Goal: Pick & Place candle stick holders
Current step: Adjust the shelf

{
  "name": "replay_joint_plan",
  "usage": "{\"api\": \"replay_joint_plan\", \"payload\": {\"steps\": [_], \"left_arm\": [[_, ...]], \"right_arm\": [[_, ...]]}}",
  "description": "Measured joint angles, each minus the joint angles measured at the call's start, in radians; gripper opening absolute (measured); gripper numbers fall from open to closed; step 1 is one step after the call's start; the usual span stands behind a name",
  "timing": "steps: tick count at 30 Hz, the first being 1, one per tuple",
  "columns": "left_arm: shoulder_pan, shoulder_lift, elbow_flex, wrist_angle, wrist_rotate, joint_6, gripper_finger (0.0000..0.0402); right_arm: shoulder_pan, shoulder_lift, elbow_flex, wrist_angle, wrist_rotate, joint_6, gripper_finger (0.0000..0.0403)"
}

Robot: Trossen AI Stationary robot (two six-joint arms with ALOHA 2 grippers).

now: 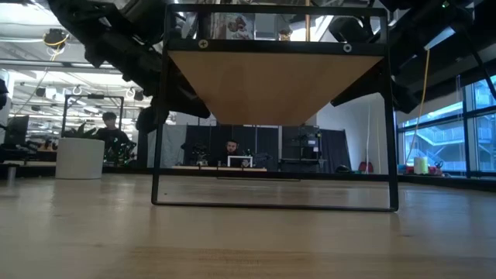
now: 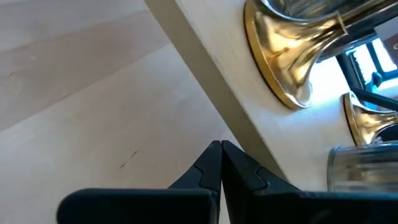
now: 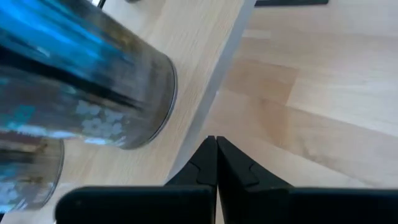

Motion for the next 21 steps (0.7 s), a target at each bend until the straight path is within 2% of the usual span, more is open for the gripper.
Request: {"api": "replay_joint_plan", "payload": {"steps": [10,21], "left_arm": [[-0.061,-0.032,0.0,-0.033,-0.061,-0.042,0.0001],[-0.099,-0.033,0.0,-0.034,-0.097,-0.064,0.0001]], "right_arm": [[-0.05,0.001,0.0,0.073,0.014,-0.065,0.0],[-0.109,0.013,0.0,0.072,-0.004,-0.092,0.0]]}}
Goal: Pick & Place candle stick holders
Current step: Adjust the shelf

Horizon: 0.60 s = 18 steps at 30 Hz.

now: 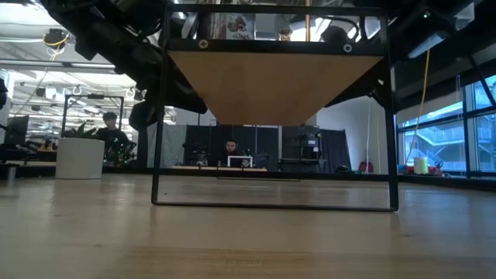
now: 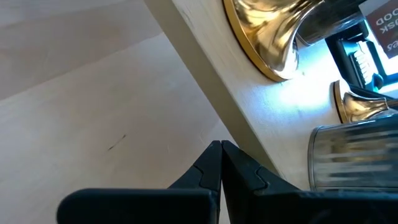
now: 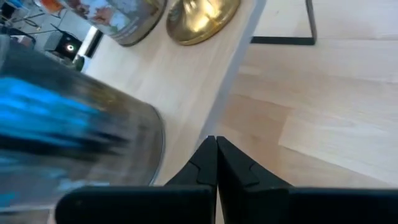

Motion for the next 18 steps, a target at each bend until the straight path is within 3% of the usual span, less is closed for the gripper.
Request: {"api": "replay_joint_plan", "payload": {"steps": [18], "left_arm": [[-0.015,0.0,0.0,0.0,-0.003,0.016,0.0001]], "right_arm": [[-0.102,0.041,0.0,0.077,-0.061,-0.066,0.0]]}}
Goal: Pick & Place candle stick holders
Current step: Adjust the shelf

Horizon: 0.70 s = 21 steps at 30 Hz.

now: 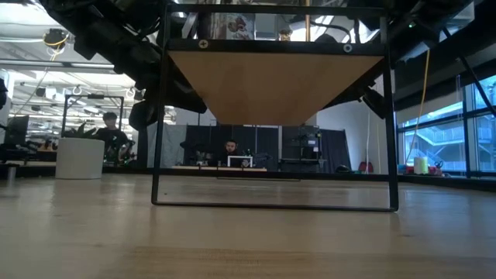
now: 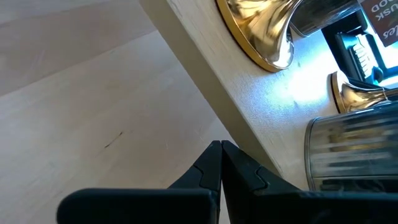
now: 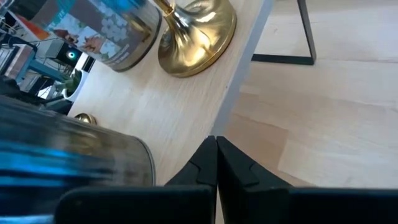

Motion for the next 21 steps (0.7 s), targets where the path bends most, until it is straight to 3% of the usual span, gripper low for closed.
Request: {"api": "replay_joint_plan", "payload": {"steps": [21], "left_arm": [[0.0,0.0,0.0,0.0,0.002,0.01,0.0001]], "right_arm": [[-0.047,0.036,0.0,0.033,-0.018,-0.023,0.0]]}}
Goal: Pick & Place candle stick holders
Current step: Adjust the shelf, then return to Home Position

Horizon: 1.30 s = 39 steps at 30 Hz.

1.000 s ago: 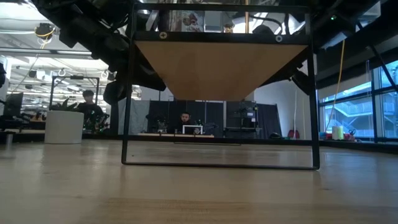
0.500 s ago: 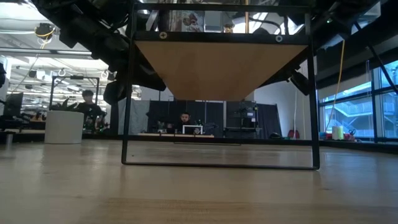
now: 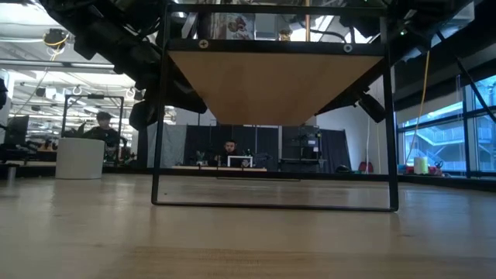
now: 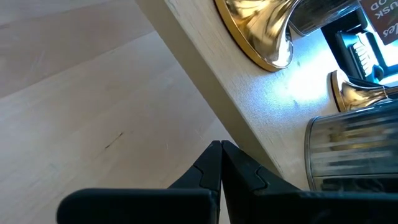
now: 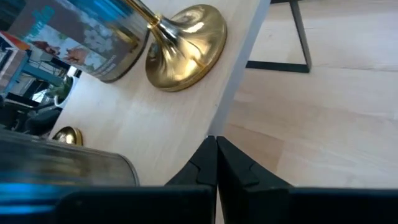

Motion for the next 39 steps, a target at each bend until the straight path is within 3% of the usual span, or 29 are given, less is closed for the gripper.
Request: {"api": "replay_joint_plan", "payload": {"steps": [14,19,28,39], "left_arm": [[0.0,0.0,-0.001,-0.006,0.002,0.009,0.0001],[0.014,-0.03,0.0,-0.09,-0.066,0.041,0.0001],[0.075,-0.237,0.0,-0.231,-0.193,0.104,0.0001],[0.043,-0.453,0.0,-0.231,-0.315,0.146,0.0001]], "right_arm": [[-0.004,0.03,0.0,0.043,-0.008,0.0,0.0],[-0.004,0.022,0.0,0.031,-0.011,-0.022,0.0],[-0.002,-0.063,0.0,-0.003,-0.05,-0.107,0.0],[0.05,-0.269,0.0,0.01,-0.201,-0.249,0.0]]}}
